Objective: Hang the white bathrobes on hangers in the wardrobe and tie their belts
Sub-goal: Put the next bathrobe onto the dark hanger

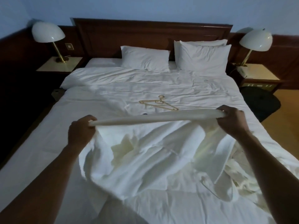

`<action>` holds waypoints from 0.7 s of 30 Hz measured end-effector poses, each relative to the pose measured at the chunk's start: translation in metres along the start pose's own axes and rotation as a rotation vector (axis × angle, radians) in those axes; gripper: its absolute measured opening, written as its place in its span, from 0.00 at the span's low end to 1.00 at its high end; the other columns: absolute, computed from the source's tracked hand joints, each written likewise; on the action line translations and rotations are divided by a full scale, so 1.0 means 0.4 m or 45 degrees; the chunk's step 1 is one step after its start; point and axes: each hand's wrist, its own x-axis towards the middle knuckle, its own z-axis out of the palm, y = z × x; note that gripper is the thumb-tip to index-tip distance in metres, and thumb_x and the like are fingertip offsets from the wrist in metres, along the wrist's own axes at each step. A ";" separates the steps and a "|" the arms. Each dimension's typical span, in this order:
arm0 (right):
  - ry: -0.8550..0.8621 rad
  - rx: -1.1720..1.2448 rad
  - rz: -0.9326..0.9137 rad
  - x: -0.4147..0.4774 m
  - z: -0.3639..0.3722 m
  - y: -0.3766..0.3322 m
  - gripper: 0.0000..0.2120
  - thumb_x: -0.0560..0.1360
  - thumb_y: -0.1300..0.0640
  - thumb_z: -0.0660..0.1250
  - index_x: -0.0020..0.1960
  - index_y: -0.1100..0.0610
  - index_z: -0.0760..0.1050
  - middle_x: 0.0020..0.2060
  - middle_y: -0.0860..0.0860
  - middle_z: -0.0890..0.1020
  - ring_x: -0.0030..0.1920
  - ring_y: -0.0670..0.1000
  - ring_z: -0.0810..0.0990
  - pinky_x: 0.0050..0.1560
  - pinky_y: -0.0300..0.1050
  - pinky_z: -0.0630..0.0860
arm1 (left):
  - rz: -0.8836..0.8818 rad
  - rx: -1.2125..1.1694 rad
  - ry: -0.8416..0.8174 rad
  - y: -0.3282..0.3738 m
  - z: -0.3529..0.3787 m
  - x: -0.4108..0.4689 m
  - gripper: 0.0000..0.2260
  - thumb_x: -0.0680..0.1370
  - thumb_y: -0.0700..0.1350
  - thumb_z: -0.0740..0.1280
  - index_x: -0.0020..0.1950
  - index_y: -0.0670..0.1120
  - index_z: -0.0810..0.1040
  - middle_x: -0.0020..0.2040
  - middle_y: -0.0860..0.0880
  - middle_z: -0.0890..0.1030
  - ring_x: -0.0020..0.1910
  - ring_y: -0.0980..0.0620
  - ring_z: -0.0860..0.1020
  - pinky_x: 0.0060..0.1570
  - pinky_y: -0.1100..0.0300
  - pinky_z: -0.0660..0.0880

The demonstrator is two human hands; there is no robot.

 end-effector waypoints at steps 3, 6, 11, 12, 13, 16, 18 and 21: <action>0.032 0.035 0.115 0.019 -0.028 0.066 0.12 0.71 0.61 0.71 0.54 0.53 0.83 0.45 0.55 0.84 0.51 0.62 0.81 0.49 0.47 0.73 | -0.166 -0.168 -0.005 -0.028 -0.023 0.017 0.09 0.75 0.35 0.68 0.49 0.47 0.84 0.43 0.46 0.85 0.44 0.42 0.81 0.40 0.54 0.73; -0.089 0.025 0.131 -0.004 0.006 0.086 0.05 0.74 0.57 0.74 0.49 0.54 0.83 0.39 0.53 0.80 0.50 0.64 0.81 0.47 0.48 0.70 | -0.470 -0.785 -0.123 0.028 -0.041 0.031 0.06 0.76 0.36 0.68 0.47 0.46 0.81 0.41 0.49 0.81 0.43 0.47 0.77 0.37 0.57 0.70; -0.416 0.041 0.017 -0.073 0.124 0.014 0.11 0.68 0.61 0.79 0.46 0.55 0.79 0.40 0.56 0.82 0.47 0.61 0.82 0.44 0.47 0.69 | -0.276 -1.158 -0.196 0.184 -0.056 0.028 0.10 0.78 0.34 0.63 0.50 0.45 0.82 0.43 0.49 0.84 0.40 0.55 0.79 0.38 0.64 0.75; -0.487 0.080 0.008 -0.086 0.143 -0.016 0.11 0.67 0.60 0.79 0.43 0.53 0.77 0.38 0.54 0.81 0.44 0.59 0.81 0.42 0.46 0.69 | -0.194 -1.123 -0.244 0.218 -0.063 0.027 0.09 0.78 0.35 0.64 0.50 0.45 0.82 0.43 0.49 0.84 0.39 0.56 0.78 0.38 0.63 0.75; -0.544 0.169 0.014 -0.096 0.155 -0.052 0.12 0.67 0.59 0.79 0.41 0.53 0.76 0.36 0.52 0.80 0.41 0.57 0.79 0.39 0.46 0.69 | -0.120 -1.060 -0.303 0.244 -0.066 0.029 0.07 0.76 0.39 0.65 0.49 0.45 0.82 0.41 0.52 0.83 0.38 0.57 0.78 0.38 0.62 0.74; -0.569 0.519 -0.004 -0.113 0.148 -0.177 0.09 0.68 0.58 0.79 0.42 0.55 0.80 0.34 0.51 0.82 0.34 0.48 0.78 0.34 0.45 0.74 | 0.051 -0.547 -0.523 0.280 -0.067 0.028 0.09 0.71 0.46 0.71 0.50 0.52 0.80 0.43 0.56 0.83 0.42 0.57 0.81 0.40 0.60 0.75; -0.592 0.689 -0.098 -0.113 0.117 -0.278 0.10 0.67 0.60 0.80 0.45 0.57 0.82 0.37 0.55 0.84 0.35 0.47 0.80 0.35 0.47 0.77 | 0.219 -0.324 -0.640 0.298 -0.050 0.005 0.23 0.70 0.48 0.76 0.63 0.59 0.76 0.55 0.56 0.80 0.54 0.56 0.80 0.48 0.66 0.74; -0.737 0.851 -0.346 -0.111 0.060 -0.425 0.12 0.66 0.58 0.81 0.46 0.57 0.82 0.39 0.56 0.84 0.37 0.48 0.81 0.38 0.47 0.78 | 0.416 -0.540 -0.804 0.390 -0.019 -0.043 0.38 0.69 0.58 0.80 0.75 0.61 0.66 0.68 0.59 0.75 0.66 0.62 0.73 0.62 0.63 0.72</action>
